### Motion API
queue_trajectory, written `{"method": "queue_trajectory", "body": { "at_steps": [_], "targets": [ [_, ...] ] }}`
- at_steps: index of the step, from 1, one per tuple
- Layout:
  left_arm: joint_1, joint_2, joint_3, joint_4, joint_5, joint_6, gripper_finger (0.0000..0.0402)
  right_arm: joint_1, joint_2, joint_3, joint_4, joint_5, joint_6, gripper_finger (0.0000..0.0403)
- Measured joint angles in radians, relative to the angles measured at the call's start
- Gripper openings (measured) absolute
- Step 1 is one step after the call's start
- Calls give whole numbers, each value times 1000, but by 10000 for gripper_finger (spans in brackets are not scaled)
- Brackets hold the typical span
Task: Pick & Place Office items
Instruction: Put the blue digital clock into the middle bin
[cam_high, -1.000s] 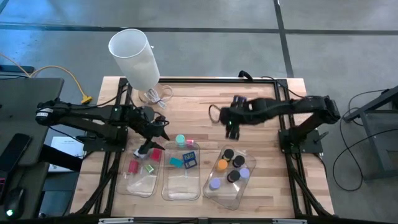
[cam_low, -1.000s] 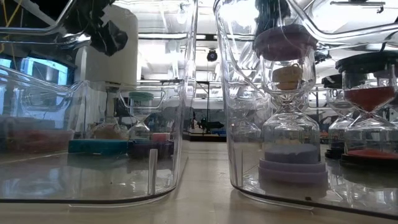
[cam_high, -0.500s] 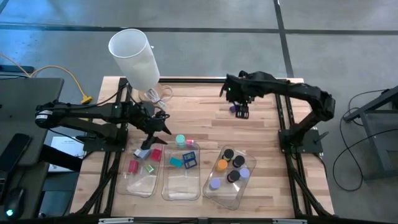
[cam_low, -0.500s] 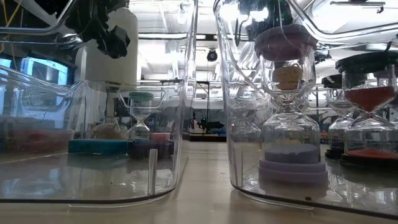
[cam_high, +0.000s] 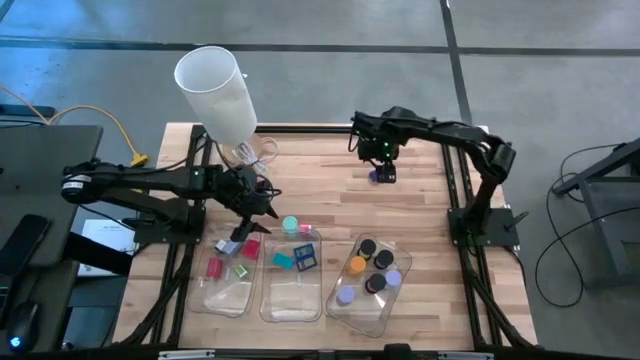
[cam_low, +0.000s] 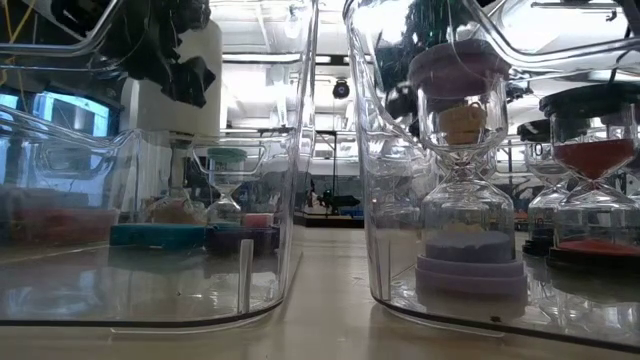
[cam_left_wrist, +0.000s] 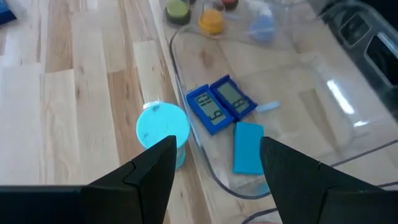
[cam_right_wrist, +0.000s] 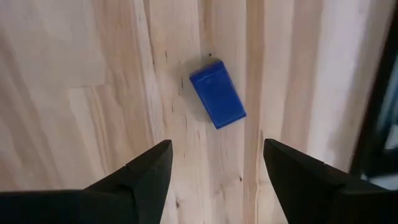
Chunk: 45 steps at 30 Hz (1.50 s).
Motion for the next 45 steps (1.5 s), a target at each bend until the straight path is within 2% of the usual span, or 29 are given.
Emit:
{"method": "queue_trajectory", "body": {
  "at_steps": [6, 20, 27, 32, 36, 45],
  "targets": [
    [0, 39, 0, -1, -28, 39, 224, -11, 35, -62, 37, -50, -6, 243],
    [67, 61, 0, 0, -65, 41, 224, -10, 30, -67, 29, -77, 18, 247],
    [79, 61, 0, 6, -64, 40, 224, -14, 29, -67, 49, -51, 94, 302],
    [79, 61, 0, 9, -63, 41, 224, -23, 29, -67, 57, -57, 45, 343],
    [79, 61, 0, 9, -62, 41, 224, -38, 29, -67, 64, -90, 83, 360],
    [79, 61, 0, 8, -62, 41, 224, -38, 29, -67, 93, -74, 117, 397]
  ]
}}
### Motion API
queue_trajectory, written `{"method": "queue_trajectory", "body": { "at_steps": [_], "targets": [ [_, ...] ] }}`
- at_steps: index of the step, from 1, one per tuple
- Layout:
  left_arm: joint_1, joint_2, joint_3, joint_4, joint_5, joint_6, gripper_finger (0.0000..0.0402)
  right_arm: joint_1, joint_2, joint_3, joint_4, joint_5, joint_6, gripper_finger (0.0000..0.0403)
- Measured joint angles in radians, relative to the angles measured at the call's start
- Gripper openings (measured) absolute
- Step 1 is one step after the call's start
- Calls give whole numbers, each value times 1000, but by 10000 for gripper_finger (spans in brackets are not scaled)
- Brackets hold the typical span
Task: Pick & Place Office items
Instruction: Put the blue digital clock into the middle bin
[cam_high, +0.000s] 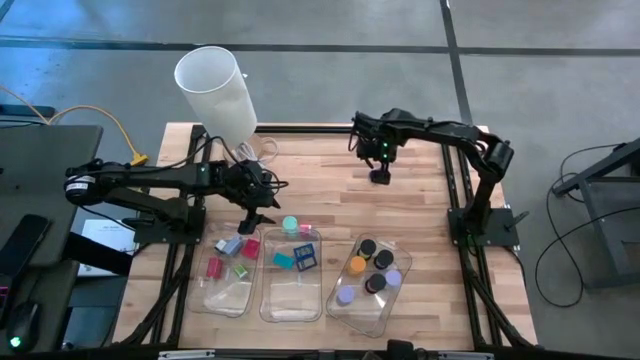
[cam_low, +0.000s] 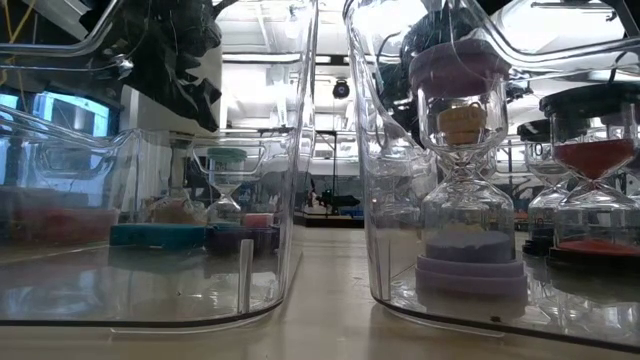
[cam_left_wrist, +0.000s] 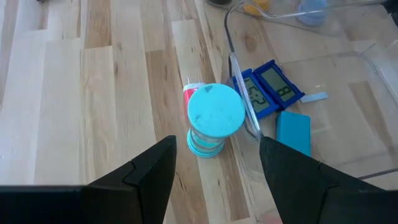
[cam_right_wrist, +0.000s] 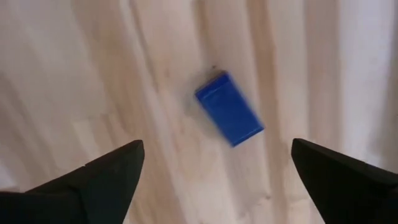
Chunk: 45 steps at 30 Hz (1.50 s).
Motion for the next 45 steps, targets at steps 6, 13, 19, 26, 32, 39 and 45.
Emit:
{"method": "queue_trajectory", "body": {
  "at_steps": [6, 13, 19, 26, 32, 39, 45],
  "targets": [
    [0, 0, 0, 0, 0, 0, 224, 1, 0, 0, 47, 8, -1, 383],
    [0, 0, 0, 0, 0, 1, 224, 0, 0, -112, 96, 144, -125, 369],
    [0, 0, 0, 14, 0, 19, 224, 4, 0, -184, 213, 148, -183, 353],
    [0, 0, 0, 62, -1, 38, 224, 3, 0, -200, 272, 136, -284, 335],
    [0, 0, 0, 69, 0, 37, 224, 3, 4, -200, 281, 112, -335, 323],
    [0, 0, 0, 85, -1, 60, 224, -6, 58, -200, 297, 86, -349, 309],
    [17, 0, 0, 96, -1, 64, 224, -5, 128, -196, 305, 108, -367, 301]
  ]
}}
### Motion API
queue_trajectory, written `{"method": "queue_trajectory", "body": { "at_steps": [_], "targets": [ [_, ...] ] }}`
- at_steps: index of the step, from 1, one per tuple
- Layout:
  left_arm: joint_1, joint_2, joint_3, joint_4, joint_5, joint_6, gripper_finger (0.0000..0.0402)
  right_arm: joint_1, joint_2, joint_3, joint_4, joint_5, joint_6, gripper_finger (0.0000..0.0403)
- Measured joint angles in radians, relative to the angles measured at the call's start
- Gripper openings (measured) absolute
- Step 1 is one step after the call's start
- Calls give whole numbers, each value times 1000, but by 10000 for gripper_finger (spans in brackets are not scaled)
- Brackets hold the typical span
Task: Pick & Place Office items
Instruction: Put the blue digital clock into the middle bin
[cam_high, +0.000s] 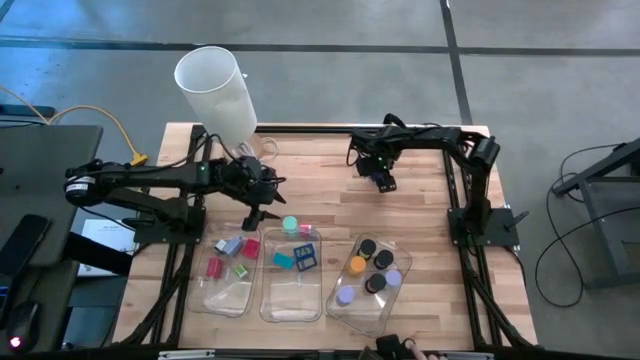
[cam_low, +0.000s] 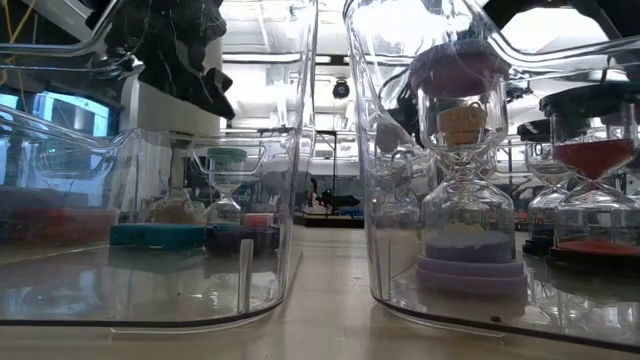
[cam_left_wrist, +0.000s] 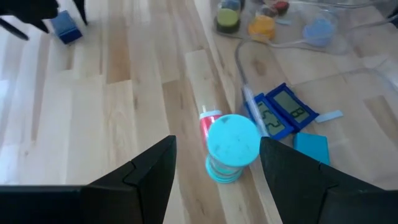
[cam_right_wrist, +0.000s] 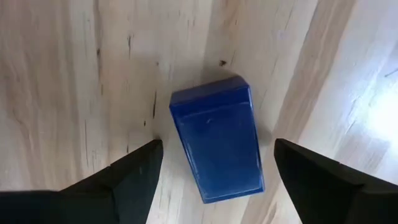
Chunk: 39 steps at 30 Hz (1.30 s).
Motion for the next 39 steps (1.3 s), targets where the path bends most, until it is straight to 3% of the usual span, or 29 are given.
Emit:
{"method": "queue_trajectory", "body": {
  "at_steps": [8, 15, 22, 30, 36, 39],
  "targets": [
    [35, 0, 0, 0, 0, -8, 224, 0, 29, 1, -9, -31, 2, 270],
    [36, 0, 0, 0, 1, -4, 224, 3, 31, -1, -42, -40, 91, 136],
    [36, 0, 0, 0, 1, -35, 224, 10, 11, -3, -50, -30, 183, 137],
    [36, 0, 0, 8, -37, 12, 224, 90, -139, -2, -117, 128, 291, 137],
    [36, 1, -1, 151, -173, 151, 224, 219, -322, -1, -101, 167, 422, 137],
    [36, 13, 0, 291, -174, 143, 224, 315, -402, 0, -28, 209, 468, 137]
  ]
}}
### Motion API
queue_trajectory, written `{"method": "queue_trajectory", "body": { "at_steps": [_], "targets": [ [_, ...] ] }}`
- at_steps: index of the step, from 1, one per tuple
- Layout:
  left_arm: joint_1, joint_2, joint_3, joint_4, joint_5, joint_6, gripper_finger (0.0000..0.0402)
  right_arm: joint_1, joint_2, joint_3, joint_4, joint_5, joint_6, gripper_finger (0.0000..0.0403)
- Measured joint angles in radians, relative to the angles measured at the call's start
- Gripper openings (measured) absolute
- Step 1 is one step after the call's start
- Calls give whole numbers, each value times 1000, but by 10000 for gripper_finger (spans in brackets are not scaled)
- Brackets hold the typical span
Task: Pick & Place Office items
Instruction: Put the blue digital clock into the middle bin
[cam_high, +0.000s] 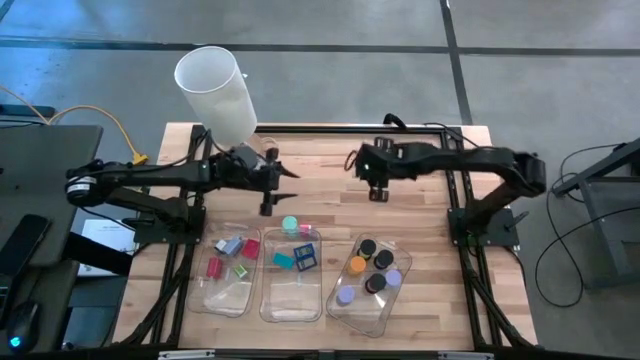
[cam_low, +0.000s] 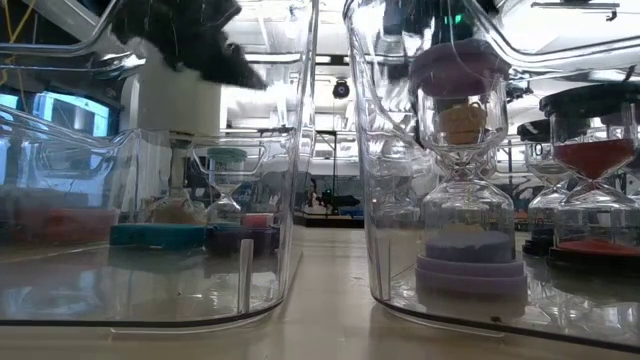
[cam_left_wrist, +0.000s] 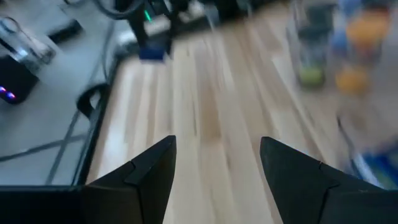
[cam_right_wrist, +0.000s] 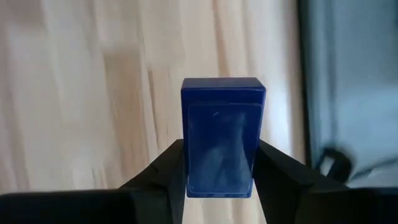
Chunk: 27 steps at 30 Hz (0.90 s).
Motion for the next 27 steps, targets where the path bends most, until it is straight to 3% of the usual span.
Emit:
{"method": "queue_trajectory", "body": {
  "at_steps": [4, 8, 13, 18, 27],
  "targets": [
    [0, 52, 0, 228, 9, -174, 224, 144, -48, 2, 171, 109, -19, 137],
    [1, 123, 0, 410, 9, -388, 224, 262, -43, 2, 349, 313, -126, 137],
    [1, 188, 0, 486, 12, -484, 224, 342, -8, 3, 536, 514, -298, 137],
    [-7, 231, 0, 560, 27, -517, 224, 360, 6, 3, 610, 586, -375, 137],
    [-7, 236, 0, 667, 40, -545, 224, 353, 6, 3, 646, 574, -388, 137]
  ]
}}
